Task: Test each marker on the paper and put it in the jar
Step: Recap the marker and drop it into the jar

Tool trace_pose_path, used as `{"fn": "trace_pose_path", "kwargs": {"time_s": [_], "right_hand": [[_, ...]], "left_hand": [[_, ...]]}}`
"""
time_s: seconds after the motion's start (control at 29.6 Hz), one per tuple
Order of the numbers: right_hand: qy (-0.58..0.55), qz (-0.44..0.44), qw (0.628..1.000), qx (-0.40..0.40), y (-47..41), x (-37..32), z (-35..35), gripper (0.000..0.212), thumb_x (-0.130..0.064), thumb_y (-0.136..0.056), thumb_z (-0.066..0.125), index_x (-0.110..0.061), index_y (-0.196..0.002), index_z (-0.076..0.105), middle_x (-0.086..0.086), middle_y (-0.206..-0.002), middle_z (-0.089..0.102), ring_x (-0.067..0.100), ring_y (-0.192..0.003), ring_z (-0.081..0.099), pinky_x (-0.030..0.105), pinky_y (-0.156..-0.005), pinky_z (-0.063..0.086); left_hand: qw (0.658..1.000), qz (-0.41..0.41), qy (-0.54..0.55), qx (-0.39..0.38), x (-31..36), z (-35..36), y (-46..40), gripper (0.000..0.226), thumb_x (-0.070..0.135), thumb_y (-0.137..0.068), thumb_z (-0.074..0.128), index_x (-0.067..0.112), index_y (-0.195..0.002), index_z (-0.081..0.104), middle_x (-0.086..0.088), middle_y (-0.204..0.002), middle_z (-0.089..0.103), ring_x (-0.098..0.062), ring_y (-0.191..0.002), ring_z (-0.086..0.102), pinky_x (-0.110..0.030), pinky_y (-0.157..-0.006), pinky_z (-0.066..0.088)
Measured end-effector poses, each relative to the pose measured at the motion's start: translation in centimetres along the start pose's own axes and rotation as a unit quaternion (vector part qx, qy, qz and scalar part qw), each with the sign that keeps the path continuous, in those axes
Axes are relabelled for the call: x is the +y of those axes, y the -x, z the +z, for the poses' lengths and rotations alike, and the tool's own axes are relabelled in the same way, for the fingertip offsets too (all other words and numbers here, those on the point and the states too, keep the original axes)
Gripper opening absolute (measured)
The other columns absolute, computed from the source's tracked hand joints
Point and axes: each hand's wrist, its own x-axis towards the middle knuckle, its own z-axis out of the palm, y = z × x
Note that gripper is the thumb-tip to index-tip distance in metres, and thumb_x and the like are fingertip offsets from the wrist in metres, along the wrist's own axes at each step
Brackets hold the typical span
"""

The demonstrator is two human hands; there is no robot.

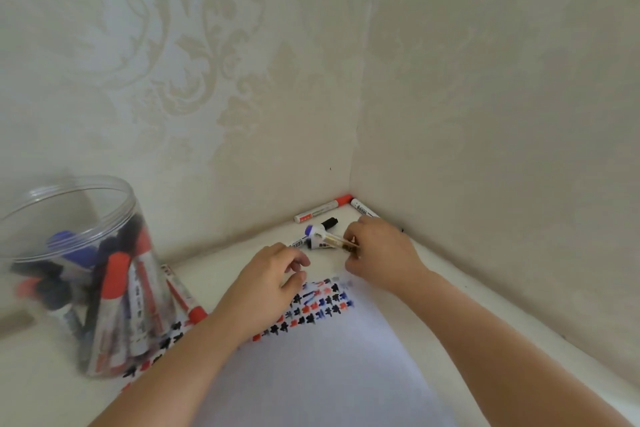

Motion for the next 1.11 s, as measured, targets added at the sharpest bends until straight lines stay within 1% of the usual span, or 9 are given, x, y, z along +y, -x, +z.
{"fn": "trace_pose_path", "kwargs": {"time_s": [0.07,0.13,0.24,0.37,0.47,0.71,0.88,1.01,1.11], "right_hand": [[-0.249,0.082,0.965,0.009,0.7,-1.6,-1.4,0.011,-0.017,-0.076,0.061,-0.014,-0.086,0.058,-0.001,-0.077,0.057,0.016,-0.067,0.050,0.026,-0.058,0.038],[-0.447,0.115,0.886,-0.038,1.7,-3.7,-2.1,0.008,-0.015,-0.077,0.063,-0.008,-0.080,0.060,0.002,-0.067,0.057,0.014,-0.058,0.050,0.023,-0.055,0.041],[-0.590,0.085,0.800,-0.072,3.0,-6.3,-1.4,0.015,-0.013,-0.083,0.063,-0.009,-0.070,0.057,0.003,-0.061,0.059,0.012,-0.051,0.051,0.023,-0.052,0.044],[-0.635,0.077,0.765,-0.077,3.7,-8.4,-0.2,0.019,-0.020,-0.083,0.067,-0.011,-0.074,0.053,0.001,-0.052,0.048,0.009,-0.042,0.039,0.021,-0.043,0.032],[-0.664,0.053,0.740,-0.098,4.2,-10.3,0.6,0.017,-0.015,-0.085,0.065,-0.012,-0.076,0.051,-0.001,-0.051,0.049,0.008,-0.040,0.040,0.020,-0.041,0.032],[-0.691,0.001,0.715,-0.100,5.0,-12.1,2.8,0.012,-0.017,-0.079,0.059,-0.008,-0.073,0.053,0.005,-0.054,0.054,0.015,-0.046,0.046,0.022,-0.044,0.038],[-0.726,0.008,0.682,-0.087,5.2,-12.1,3.6,0.015,-0.013,-0.079,0.054,-0.010,-0.067,0.044,0.004,-0.052,0.041,0.013,-0.046,0.032,0.021,-0.044,0.027],[-0.734,0.017,0.675,-0.075,5.5,-12.5,3.8,0.016,-0.012,-0.076,0.053,-0.012,-0.063,0.044,0.005,-0.052,0.037,0.012,-0.047,0.028,0.020,-0.044,0.026],[-0.714,0.003,0.696,-0.070,5.7,-12.4,3.5,0.018,-0.012,-0.076,0.053,-0.015,-0.060,0.045,0.006,-0.053,0.043,0.010,-0.045,0.035,0.017,-0.043,0.031]], "left_hand": [[1.000,0.004,0.019,0.004,0.7,-0.6,0.2,0.026,0.030,-0.090,0.049,0.026,-0.116,0.051,0.013,-0.107,0.052,0.000,-0.098,0.047,-0.009,-0.078,0.036],[0.999,-0.004,0.053,-0.001,1.5,-1.2,0.7,0.033,0.036,-0.090,0.047,0.029,-0.122,0.045,0.016,-0.113,0.052,0.001,-0.100,0.049,-0.011,-0.080,0.038],[0.996,0.002,0.085,-0.009,2.2,-2.5,2.0,0.019,0.036,-0.091,0.046,0.032,-0.109,0.048,0.014,-0.099,0.062,-0.003,-0.084,0.057,-0.017,-0.070,0.045],[0.999,-0.010,0.052,-0.011,1.5,-4.5,4.3,0.012,0.033,-0.092,0.042,0.022,-0.093,0.047,0.006,-0.079,0.061,-0.008,-0.069,0.055,-0.025,-0.062,0.044],[0.999,-0.033,0.018,0.002,0.5,-5.2,6.4,0.018,0.039,-0.092,0.038,0.024,-0.094,0.048,0.009,-0.074,0.057,-0.003,-0.067,0.054,-0.021,-0.060,0.043],[0.999,-0.037,-0.023,0.009,-0.6,-5.3,9.0,0.009,0.040,-0.092,0.037,0.033,-0.086,0.038,0.018,-0.067,0.051,-0.003,-0.065,0.053,-0.022,-0.058,0.040],[1.000,-0.018,-0.021,0.009,-0.3,-5.2,9.1,0.010,0.040,-0.092,0.038,0.032,-0.087,0.039,0.003,-0.074,0.064,-0.017,-0.066,0.056,-0.032,-0.057,0.041],[1.000,-0.014,-0.017,0.010,-0.3,-5.1,9.5,0.017,0.044,-0.090,0.039,0.029,-0.090,0.045,0.006,-0.053,0.046,-0.011,-0.049,0.044,-0.025,-0.047,0.032],[0.999,-0.037,0.020,0.014,-0.9,-5.1,9.7,0.030,0.056,-0.083,0.037,0.033,-0.098,0.050,-0.005,-0.059,0.055,-0.014,-0.049,0.046,-0.029,-0.049,0.034]]}}
